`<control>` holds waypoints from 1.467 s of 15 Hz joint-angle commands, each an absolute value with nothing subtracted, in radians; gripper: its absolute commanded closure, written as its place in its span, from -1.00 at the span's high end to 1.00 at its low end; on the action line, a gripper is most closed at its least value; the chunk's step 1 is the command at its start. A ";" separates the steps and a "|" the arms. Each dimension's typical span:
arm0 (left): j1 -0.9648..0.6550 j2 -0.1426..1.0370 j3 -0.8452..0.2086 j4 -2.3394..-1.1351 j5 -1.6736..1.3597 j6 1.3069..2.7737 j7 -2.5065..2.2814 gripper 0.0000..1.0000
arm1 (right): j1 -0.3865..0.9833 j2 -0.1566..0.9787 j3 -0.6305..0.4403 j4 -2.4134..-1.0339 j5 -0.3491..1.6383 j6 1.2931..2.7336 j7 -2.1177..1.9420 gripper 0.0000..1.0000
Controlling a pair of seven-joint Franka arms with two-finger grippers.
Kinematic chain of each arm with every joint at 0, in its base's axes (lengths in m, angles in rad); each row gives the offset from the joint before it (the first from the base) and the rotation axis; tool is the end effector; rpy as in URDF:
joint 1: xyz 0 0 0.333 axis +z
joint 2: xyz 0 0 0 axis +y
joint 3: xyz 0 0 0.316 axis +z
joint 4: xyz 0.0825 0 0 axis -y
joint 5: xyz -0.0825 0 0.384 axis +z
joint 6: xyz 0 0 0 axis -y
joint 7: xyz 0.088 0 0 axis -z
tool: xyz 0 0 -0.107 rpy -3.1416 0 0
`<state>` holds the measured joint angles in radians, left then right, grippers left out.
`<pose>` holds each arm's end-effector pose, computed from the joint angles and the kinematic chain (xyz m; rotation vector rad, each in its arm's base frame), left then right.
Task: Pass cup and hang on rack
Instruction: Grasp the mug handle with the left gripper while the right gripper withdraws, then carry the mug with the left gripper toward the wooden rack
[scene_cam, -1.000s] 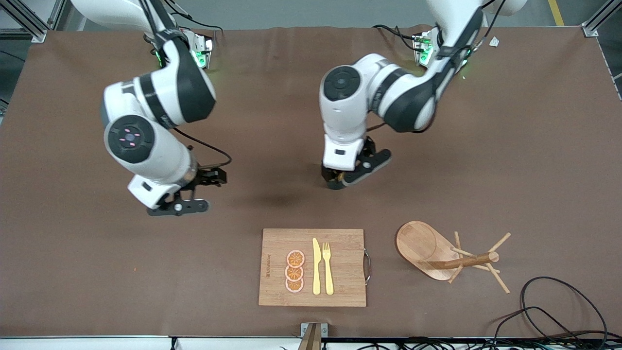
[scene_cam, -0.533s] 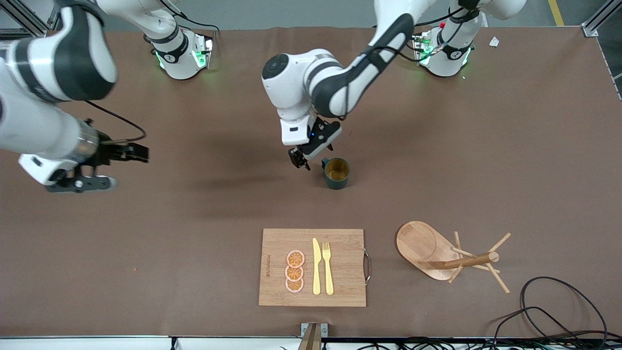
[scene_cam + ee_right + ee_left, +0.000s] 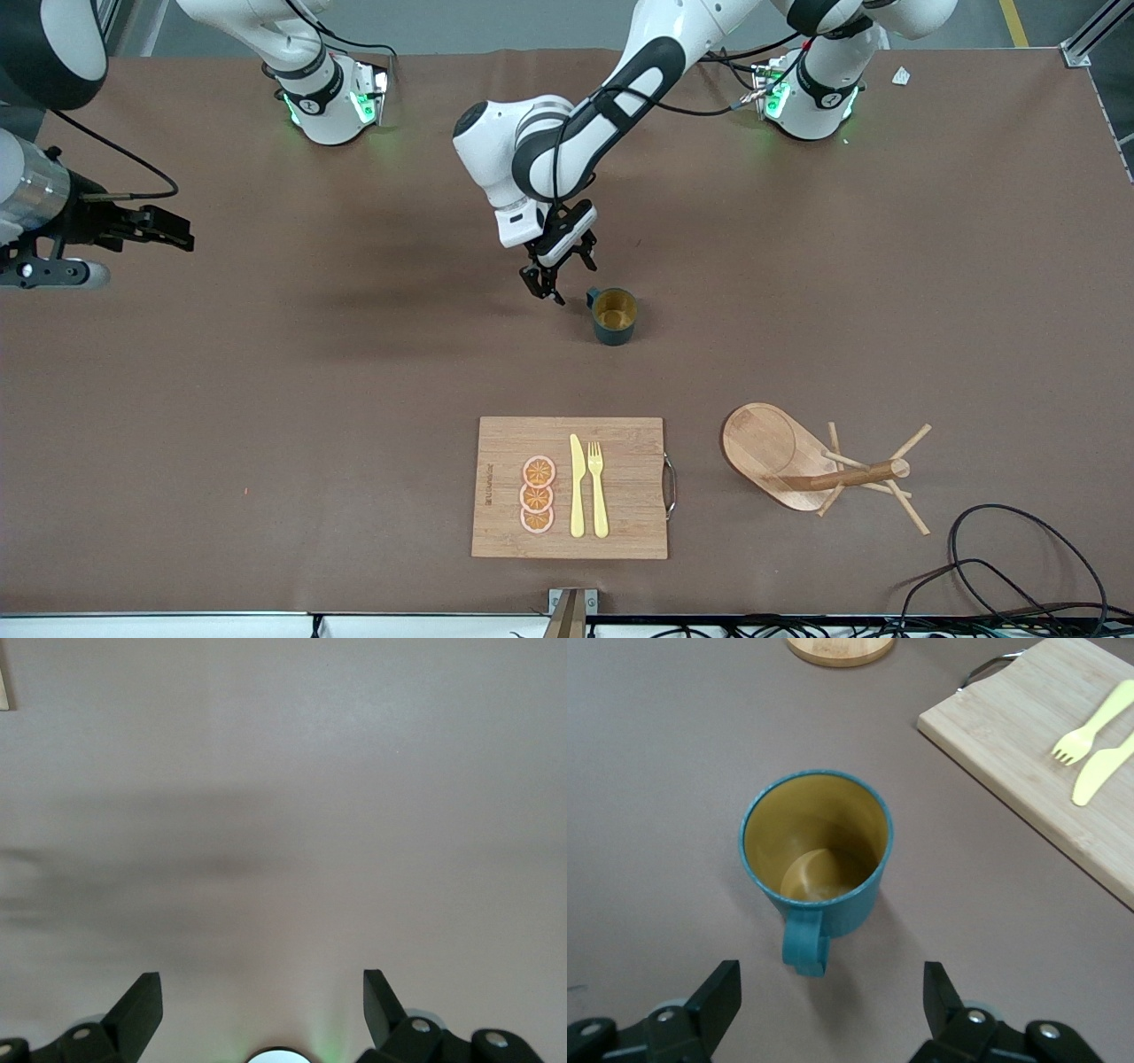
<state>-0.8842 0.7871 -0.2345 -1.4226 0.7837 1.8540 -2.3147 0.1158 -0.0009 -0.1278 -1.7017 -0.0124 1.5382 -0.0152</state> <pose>0.3802 -0.5887 0.2242 -2.5292 -1.1962 -0.8253 0.5431 -0.0079 0.5613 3.1212 0.0060 -0.2546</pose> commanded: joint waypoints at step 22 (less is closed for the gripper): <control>-0.864 0.799 -0.221 -1.387 0.832 1.790 -2.255 -0.99 | -0.005 -0.023 -0.058 -1.738 0.023 1.606 -0.026 1.00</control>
